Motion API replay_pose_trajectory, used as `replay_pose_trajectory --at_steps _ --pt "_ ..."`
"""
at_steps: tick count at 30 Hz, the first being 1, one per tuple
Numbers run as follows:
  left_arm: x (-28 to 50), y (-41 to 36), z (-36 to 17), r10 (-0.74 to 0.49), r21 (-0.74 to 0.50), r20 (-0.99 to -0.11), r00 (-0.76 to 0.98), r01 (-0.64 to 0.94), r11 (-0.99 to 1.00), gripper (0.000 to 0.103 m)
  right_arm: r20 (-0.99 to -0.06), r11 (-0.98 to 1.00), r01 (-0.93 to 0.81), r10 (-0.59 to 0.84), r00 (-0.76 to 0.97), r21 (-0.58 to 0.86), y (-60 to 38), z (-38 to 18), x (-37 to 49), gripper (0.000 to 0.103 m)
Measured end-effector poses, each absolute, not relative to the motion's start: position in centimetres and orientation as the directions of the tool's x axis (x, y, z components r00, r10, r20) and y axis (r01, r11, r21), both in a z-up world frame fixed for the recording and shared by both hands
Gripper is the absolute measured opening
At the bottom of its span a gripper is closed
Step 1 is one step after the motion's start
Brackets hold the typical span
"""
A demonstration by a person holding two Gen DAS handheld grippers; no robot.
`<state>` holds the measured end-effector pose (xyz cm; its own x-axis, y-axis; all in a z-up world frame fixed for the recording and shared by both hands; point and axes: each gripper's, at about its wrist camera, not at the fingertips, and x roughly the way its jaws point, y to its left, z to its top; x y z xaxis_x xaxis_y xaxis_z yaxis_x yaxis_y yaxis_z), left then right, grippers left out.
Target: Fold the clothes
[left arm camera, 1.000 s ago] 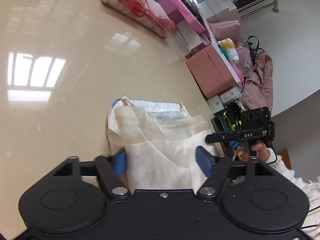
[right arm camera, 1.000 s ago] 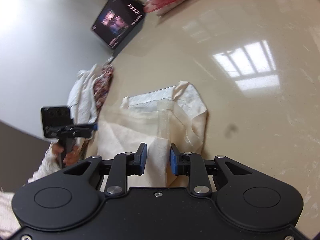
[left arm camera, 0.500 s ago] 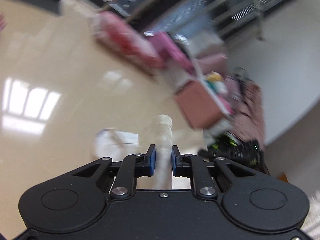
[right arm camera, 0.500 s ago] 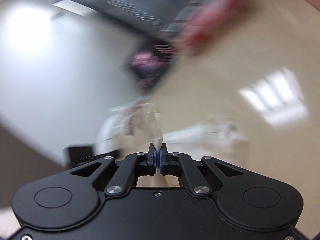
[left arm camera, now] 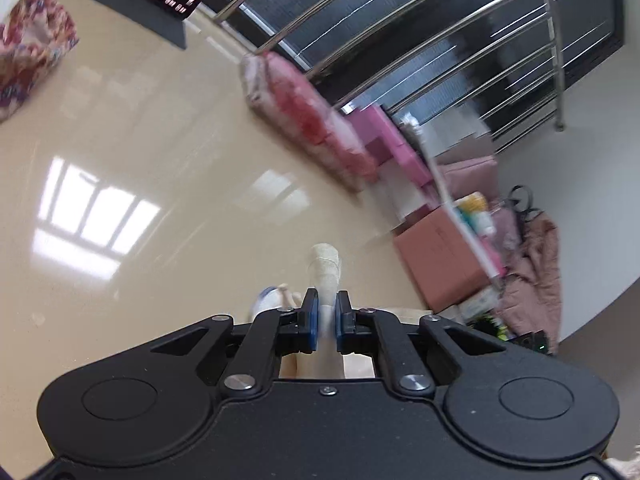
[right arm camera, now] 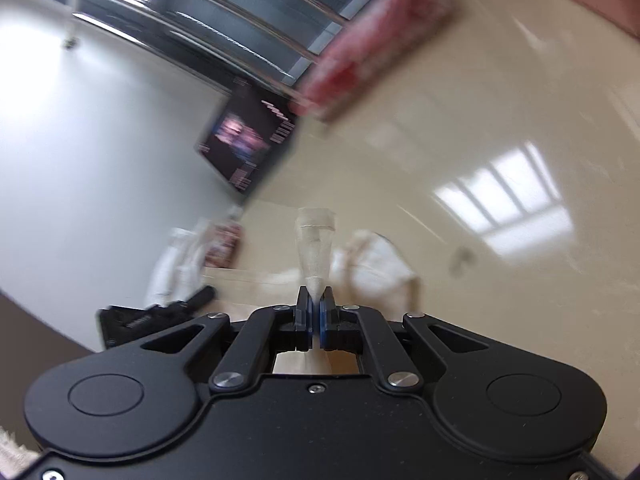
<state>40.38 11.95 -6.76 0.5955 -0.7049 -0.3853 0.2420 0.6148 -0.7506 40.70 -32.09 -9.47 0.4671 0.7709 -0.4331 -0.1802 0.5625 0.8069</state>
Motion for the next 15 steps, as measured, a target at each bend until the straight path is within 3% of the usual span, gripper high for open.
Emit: replay_pose_trajectory --at_steps 8,13,15 --pt "40.9 11.9 -7.8 -0.651 -0.701 -0.455 0.607 0.208 0.683 0.008 -0.445 0.569 -0.137 0.752 0.487 0.811 -32.4 -10.6 40.2 0.005" --pt "40.7 11.7 -7.7 -0.64 -0.683 -0.456 0.618 0.218 0.697 0.009 -0.424 0.557 -0.12 0.738 0.524 0.822 -33.2 -9.8 39.3 0.033" --pt "40.7 11.6 -7.6 -0.633 -0.673 -0.462 0.621 0.219 0.706 0.009 -0.447 0.616 -0.142 0.693 0.565 0.775 -33.1 -8.5 37.9 0.037"
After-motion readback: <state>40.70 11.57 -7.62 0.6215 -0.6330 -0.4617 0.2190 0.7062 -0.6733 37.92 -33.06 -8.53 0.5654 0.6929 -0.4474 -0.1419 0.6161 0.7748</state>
